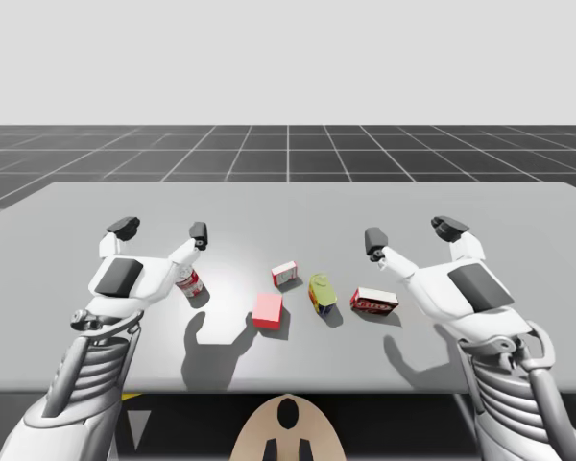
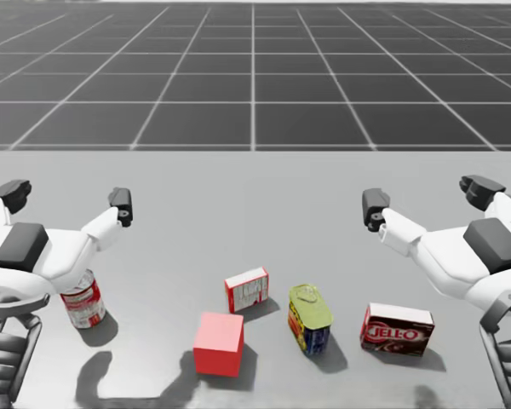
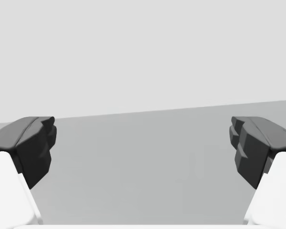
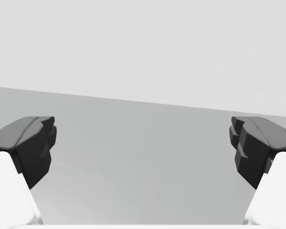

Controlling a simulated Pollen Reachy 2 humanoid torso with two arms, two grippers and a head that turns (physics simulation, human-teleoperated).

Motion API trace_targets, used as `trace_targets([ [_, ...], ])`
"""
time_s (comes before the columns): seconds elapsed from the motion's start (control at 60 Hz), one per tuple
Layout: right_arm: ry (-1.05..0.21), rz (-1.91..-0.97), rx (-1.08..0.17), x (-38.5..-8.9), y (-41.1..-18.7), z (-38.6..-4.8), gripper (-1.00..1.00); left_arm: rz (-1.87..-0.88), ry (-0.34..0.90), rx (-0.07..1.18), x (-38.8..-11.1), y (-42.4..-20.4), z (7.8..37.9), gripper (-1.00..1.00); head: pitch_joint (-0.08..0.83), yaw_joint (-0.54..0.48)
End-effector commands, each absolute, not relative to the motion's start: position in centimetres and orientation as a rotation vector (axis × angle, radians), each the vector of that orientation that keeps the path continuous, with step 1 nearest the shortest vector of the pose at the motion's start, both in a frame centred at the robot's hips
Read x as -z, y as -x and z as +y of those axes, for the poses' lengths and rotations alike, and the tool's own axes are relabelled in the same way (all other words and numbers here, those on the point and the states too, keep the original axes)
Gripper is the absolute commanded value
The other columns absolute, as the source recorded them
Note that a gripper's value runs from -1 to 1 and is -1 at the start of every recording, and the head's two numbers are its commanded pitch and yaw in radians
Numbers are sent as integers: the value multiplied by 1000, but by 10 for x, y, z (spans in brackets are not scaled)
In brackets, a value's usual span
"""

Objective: Find the red cube and pick it up.

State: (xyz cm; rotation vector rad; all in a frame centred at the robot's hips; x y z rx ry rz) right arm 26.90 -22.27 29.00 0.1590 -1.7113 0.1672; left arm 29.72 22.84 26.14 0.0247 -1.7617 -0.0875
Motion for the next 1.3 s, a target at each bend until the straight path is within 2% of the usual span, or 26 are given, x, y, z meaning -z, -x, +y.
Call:
trace_targets([
  [0.017, -138, -1712, -173, -290, -270, -223, -1000, -1762, -27, 88, -261, -297, 228, -1000, 519, -5],
  [0.083, -142, -1709, -173, -290, -270, -223, -1000, -1762, -27, 90, -262, -297, 228, -1000, 579, 3],
  [0.383, -142, -1703, -192, -288, -271, -223, -1000, -1757, -17, 99, -261, -297, 226, -1000, 740, 67],
  [0.633, -147, -1696, -201, -288, -269, -221, -1000, -1755, 6, 109, -262, -294, 221, -1000, 763, 89],
  [0.733, -142, -1695, -197, -287, -270, -221, -1000, -1735, 42, 113, -272, -277, 216, -1000, 756, 84],
  [0.867, -136, -1690, -193, -286, -271, -221, -1000, -1650, 188, 191, -285, -237, 203, -1000, 759, 80],
  [0.967, -121, -1688, -185, -285, -272, -222, -1000, -1617, 217, 217, -282, -214, 195, -1000, 761, 85],
  [1.083, -120, -1684, -179, -284, -273, -223, -1000, -1563, 254, 262, -273, -186, 192, -1000, 762, 93],
  [1.3, -125, -1681, -174, -284, -275, -223, -1000, -1451, 321, 338, -233, -166, 177, -1000, 764, 95],
])
